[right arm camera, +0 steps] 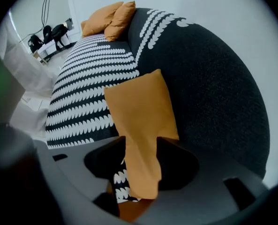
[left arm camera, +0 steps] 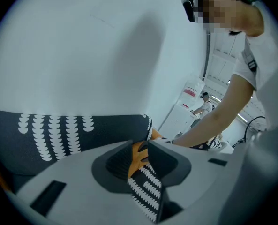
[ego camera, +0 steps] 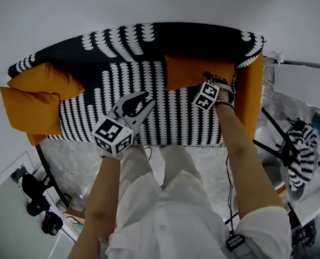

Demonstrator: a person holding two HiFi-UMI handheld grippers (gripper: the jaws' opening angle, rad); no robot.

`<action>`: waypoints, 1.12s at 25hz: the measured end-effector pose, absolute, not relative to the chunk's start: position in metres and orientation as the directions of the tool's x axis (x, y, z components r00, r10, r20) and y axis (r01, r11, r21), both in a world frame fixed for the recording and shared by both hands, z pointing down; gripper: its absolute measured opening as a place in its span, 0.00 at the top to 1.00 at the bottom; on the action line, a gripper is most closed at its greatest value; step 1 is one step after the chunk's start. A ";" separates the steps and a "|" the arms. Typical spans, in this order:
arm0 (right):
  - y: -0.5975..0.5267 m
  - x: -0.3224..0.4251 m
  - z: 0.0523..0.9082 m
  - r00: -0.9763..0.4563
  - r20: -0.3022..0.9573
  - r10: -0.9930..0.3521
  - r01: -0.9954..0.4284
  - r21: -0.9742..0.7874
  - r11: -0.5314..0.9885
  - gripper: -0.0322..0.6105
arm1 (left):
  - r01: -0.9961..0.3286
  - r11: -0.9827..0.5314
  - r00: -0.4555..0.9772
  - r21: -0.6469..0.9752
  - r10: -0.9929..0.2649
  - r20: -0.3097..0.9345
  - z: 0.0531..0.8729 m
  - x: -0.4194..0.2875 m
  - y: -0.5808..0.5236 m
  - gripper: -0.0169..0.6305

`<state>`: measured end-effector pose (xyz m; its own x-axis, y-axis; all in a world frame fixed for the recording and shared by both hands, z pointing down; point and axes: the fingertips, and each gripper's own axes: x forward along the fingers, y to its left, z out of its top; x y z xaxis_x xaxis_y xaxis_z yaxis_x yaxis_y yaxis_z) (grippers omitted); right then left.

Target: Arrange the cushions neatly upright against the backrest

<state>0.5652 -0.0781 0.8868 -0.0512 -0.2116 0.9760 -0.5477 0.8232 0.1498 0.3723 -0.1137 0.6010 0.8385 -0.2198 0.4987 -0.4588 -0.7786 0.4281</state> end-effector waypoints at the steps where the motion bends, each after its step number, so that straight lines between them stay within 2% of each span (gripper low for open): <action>1: -0.079 0.564 0.881 -0.081 0.976 -0.205 -0.566 0.124 0.815 0.61 | -0.458 -0.780 0.839 0.427 -0.221 0.497 0.600 0.372 -0.114 0.80; 5: -0.090 0.575 0.865 -0.170 0.970 -0.172 -0.622 0.030 0.783 0.54 | -0.452 -0.785 0.843 0.423 -0.221 0.491 0.599 0.369 -0.112 0.80; 8: -0.106 0.596 0.869 -0.151 0.980 -0.127 -0.570 0.018 0.821 0.49 | -0.450 -0.785 0.844 0.425 -0.219 0.489 0.605 0.370 -0.112 0.80; 13: -0.116 0.595 0.890 -0.129 0.992 0.001 -0.434 -0.057 0.899 0.48 | -0.450 -0.782 0.847 0.431 -0.221 0.483 0.613 0.378 -0.109 0.80; 17: -0.113 0.584 0.908 -0.136 0.988 0.077 -0.434 -0.130 0.891 0.48 | -0.439 -0.786 0.848 0.435 -0.202 0.490 0.622 0.382 -0.104 0.80; 20: -0.106 0.578 0.909 -0.142 0.987 0.072 -0.464 -0.131 0.876 0.63 | -0.435 -0.786 0.849 0.439 -0.195 0.492 0.625 0.385 -0.102 0.80; 23: -0.099 0.581 0.903 -0.082 0.996 0.017 -0.453 -0.053 0.890 0.76 | -0.427 -0.789 0.851 0.441 -0.186 0.490 0.621 0.387 -0.100 0.80; 25: -0.092 0.583 0.896 -0.041 0.999 -0.031 -0.435 0.010 0.900 0.80 | -0.415 -0.797 0.855 0.439 -0.177 0.488 0.615 0.389 -0.100 0.80; 28: -0.082 0.591 0.879 0.011 0.995 -0.104 -0.433 0.098 0.896 0.81 | -0.394 -0.811 0.864 0.432 -0.166 0.476 0.599 0.393 -0.101 0.80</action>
